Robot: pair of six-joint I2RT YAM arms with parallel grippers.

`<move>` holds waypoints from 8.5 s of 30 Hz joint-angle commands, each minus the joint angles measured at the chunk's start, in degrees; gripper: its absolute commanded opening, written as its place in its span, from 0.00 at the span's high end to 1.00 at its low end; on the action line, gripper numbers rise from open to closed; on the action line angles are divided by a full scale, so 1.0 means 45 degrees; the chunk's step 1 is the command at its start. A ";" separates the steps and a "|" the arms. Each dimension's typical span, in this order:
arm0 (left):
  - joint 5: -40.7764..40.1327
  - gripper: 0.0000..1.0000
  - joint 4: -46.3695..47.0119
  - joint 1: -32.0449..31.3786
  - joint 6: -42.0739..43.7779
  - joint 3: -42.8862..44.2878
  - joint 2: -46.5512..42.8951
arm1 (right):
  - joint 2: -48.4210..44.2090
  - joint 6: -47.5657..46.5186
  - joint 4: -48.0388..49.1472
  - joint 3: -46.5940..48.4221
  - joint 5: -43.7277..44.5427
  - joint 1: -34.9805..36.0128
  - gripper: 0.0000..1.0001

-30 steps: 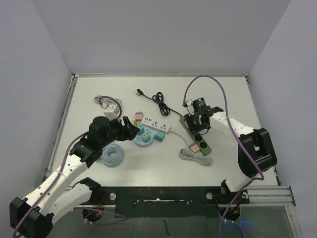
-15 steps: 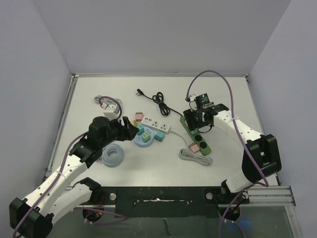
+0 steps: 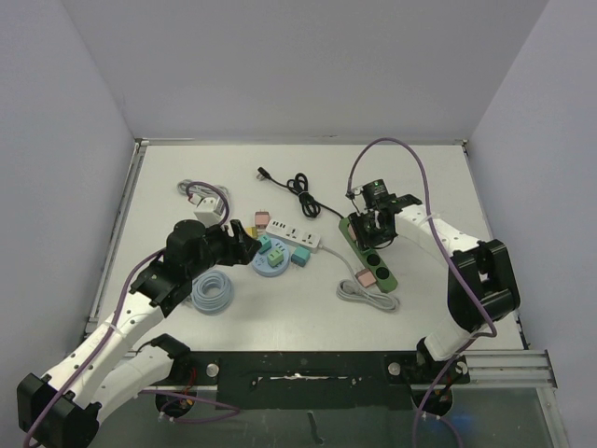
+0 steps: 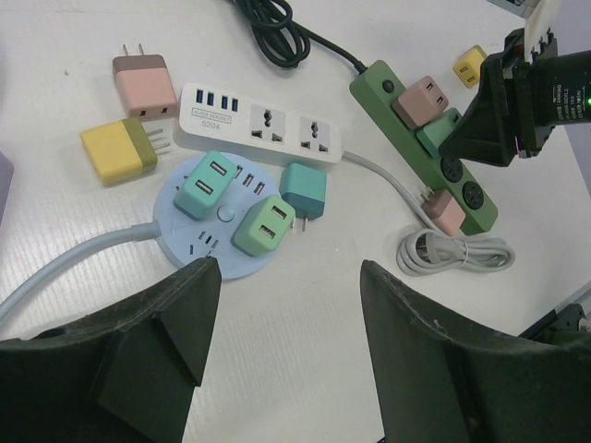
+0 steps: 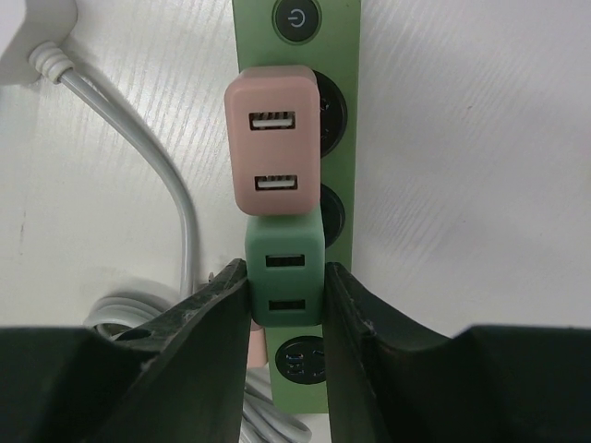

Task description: Insert the plug

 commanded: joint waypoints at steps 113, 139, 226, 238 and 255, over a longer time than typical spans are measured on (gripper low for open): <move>-0.1462 0.36 -0.0809 0.0065 -0.3940 0.0611 0.1414 | -0.1053 0.3955 0.4168 -0.0784 0.1855 -0.3483 0.58; 0.7308 0.36 0.6367 0.0221 -0.7906 -0.0294 0.2145 | -0.6292 -0.3087 0.7536 -0.2985 -0.6012 0.3400 0.58; 0.6682 0.83 1.2259 0.0289 -0.8904 -0.1223 -0.0294 | -0.6479 1.1437 1.9833 -0.5130 -0.7147 0.5644 0.65; 0.6453 0.83 1.2431 0.0279 -0.8708 -0.1470 -0.0426 | -0.6200 1.1538 1.9132 -0.4934 -0.6825 0.5564 0.87; -0.0953 0.37 0.0184 0.0310 -0.1268 0.0495 -0.2267 | -0.6292 0.0115 0.0462 0.0062 -0.4794 0.0363 1.00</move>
